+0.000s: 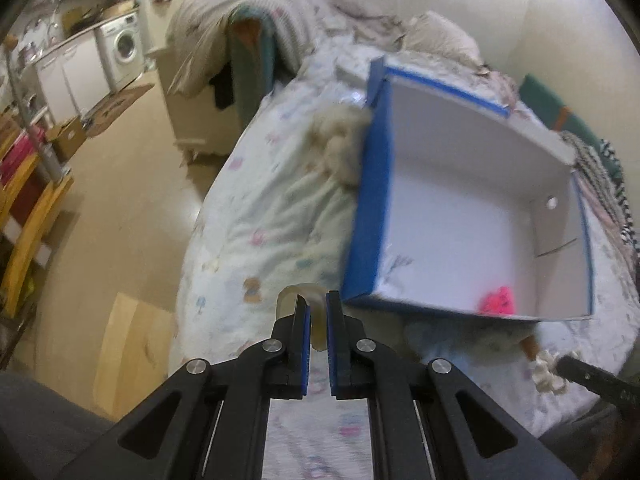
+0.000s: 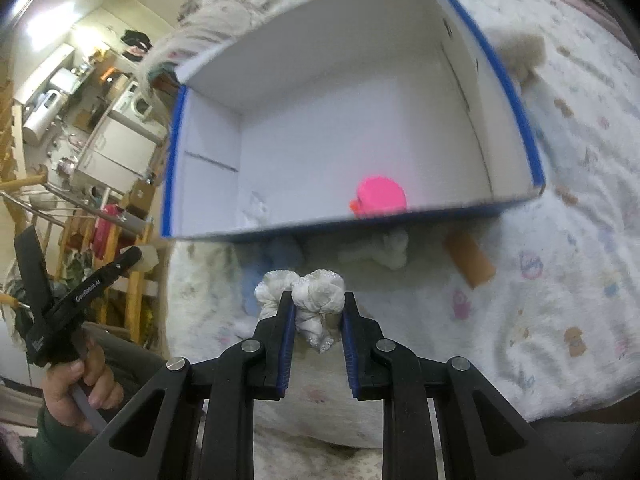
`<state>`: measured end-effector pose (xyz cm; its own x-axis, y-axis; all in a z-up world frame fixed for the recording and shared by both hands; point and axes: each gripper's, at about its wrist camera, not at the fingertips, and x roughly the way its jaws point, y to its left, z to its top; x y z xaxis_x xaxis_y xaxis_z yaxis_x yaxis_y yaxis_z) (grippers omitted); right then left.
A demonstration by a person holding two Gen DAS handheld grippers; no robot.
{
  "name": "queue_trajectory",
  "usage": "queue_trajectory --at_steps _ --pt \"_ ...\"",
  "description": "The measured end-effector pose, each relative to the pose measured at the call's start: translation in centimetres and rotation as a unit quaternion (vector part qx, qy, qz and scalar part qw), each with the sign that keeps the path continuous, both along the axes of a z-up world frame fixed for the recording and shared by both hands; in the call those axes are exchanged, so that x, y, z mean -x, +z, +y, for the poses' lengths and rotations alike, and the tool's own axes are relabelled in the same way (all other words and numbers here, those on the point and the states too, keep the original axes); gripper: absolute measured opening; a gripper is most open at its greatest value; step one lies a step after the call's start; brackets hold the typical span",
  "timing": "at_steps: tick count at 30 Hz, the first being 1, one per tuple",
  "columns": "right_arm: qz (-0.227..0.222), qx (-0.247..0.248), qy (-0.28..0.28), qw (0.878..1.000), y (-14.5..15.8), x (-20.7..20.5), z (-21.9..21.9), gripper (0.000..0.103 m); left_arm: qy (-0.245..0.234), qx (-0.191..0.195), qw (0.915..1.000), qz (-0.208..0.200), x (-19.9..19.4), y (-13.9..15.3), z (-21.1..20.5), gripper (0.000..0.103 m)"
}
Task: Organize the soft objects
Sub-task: 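Carry the scrunchie and tan piece into the box and open both grippers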
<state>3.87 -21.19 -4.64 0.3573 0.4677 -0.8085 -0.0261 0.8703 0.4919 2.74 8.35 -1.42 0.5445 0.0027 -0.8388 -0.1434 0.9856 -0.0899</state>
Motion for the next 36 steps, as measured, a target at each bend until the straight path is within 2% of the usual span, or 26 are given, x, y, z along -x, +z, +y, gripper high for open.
queue_trajectory --at_steps 4,7,17,21,25,29,33,36 --pt "-0.029 -0.008 -0.007 1.0 2.1 -0.7 -0.3 0.024 -0.016 -0.007 0.9993 -0.034 0.0 2.9 -1.5 0.007" --pt "-0.058 0.011 -0.016 0.998 3.8 -1.4 -0.7 0.024 -0.022 -0.018 0.9978 -0.061 -0.3 4.7 -2.3 0.007" --pt "-0.088 0.021 -0.025 0.996 6.0 -4.8 -1.3 0.024 -0.064 -0.022 0.9946 -0.08 -3.5 7.2 -5.5 0.007" --pt "-0.091 0.023 -0.03 0.995 6.0 -6.2 -1.5 0.024 -0.077 -0.03 0.9931 -0.083 -4.9 7.2 -6.6 0.007" --pt "-0.112 0.048 -0.047 0.991 5.8 -7.8 -1.5 0.024 -0.096 -0.038 0.9919 -0.075 -6.2 6.6 -7.8 0.007" --pt "-0.107 0.044 -0.06 0.992 4.2 -9.0 -2.1 0.024 -0.107 -0.046 0.9908 -0.068 -7.6 5.5 -8.6 0.007" --pt "-0.096 0.052 -0.063 0.992 2.6 -9.6 -1.9 0.024 -0.112 -0.041 0.9919 -0.045 -9.6 3.4 -9.0 0.007" --pt "-0.09 0.059 -0.058 0.993 1.6 -9.8 -1.4 0.024 -0.119 -0.044 0.9905 -0.052 -10.4 2.1 -9.4 0.007"
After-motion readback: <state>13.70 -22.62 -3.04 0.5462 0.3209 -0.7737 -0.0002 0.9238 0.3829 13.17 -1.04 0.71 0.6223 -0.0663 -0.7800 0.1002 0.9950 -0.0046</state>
